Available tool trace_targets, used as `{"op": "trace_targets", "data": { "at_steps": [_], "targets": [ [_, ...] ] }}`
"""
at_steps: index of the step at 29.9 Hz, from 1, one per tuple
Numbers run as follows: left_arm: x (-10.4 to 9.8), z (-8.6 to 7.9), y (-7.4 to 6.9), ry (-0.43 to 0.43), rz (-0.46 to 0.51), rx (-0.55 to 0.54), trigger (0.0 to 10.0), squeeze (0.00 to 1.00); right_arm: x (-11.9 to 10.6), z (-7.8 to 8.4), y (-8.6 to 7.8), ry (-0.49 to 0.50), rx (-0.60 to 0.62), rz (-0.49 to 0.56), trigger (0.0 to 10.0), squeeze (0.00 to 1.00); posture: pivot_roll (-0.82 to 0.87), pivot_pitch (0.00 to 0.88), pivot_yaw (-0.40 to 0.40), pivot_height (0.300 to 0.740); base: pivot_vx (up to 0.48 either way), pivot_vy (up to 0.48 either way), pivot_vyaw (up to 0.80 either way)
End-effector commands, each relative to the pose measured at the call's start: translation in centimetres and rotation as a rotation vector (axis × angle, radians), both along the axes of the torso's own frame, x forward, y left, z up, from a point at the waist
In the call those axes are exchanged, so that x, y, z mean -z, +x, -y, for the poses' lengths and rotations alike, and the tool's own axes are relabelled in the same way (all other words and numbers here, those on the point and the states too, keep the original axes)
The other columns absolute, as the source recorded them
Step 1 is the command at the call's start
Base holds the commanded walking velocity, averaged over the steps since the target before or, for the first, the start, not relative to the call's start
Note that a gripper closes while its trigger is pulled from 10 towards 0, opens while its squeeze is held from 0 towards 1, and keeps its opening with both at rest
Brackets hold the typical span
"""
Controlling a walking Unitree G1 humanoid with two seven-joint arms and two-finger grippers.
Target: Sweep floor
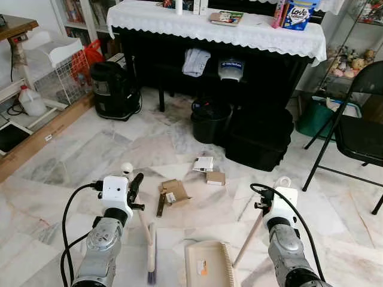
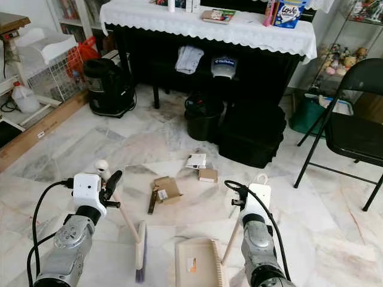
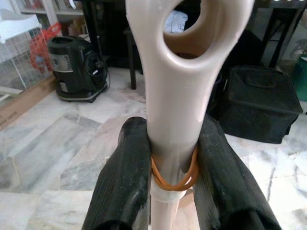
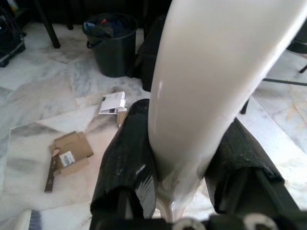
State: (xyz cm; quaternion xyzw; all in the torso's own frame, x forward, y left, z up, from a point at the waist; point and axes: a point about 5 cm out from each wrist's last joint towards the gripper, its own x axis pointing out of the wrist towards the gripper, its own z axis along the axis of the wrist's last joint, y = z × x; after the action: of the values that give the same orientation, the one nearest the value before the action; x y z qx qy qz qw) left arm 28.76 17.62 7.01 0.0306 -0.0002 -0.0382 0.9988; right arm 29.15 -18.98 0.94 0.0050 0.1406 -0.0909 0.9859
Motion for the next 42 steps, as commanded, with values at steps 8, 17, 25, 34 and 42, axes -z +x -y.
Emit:
{"op": "trace_targets", "data": {
  "at_steps": [8,17,25,34,42],
  "targets": [
    [-0.95,-0.41,0.35,0.024,0.055,-0.023,10.0,0.00,-0.42,0.19,0.33,-0.001,0.006,0.018,10.0,0.00,0.08,0.022,-0.042,0.740,0.274,0.000,0.00],
    [-0.96,-0.47,0.35,0.027,0.059,-0.031,10.0,0.00,-0.44,0.28,0.31,-0.009,0.009,0.020,10.0,0.00,0.07,0.021,-0.044,0.740,0.275,0.000,0.00],
    [-0.97,-0.56,0.38,0.030,0.062,-0.039,10.0,0.00,-0.18,0.79,0.15,-0.052,0.048,-0.017,10.0,0.00,0.07,0.022,-0.045,0.740,0.274,0.000,-0.09],
    [-0.99,-0.70,0.39,0.035,0.065,-0.046,10.0,0.00,-0.11,0.90,0.05,-0.070,0.055,-0.022,10.0,0.00,0.07,0.022,-0.044,0.740,0.274,0.000,-0.38],
    [-0.97,-0.75,0.40,0.040,0.065,-0.050,10.0,0.00,-0.13,1.05,0.02,-0.082,0.064,-0.022,10.0,0.00,0.07,0.023,-0.042,0.740,0.272,0.000,0.00]
  ]
}}
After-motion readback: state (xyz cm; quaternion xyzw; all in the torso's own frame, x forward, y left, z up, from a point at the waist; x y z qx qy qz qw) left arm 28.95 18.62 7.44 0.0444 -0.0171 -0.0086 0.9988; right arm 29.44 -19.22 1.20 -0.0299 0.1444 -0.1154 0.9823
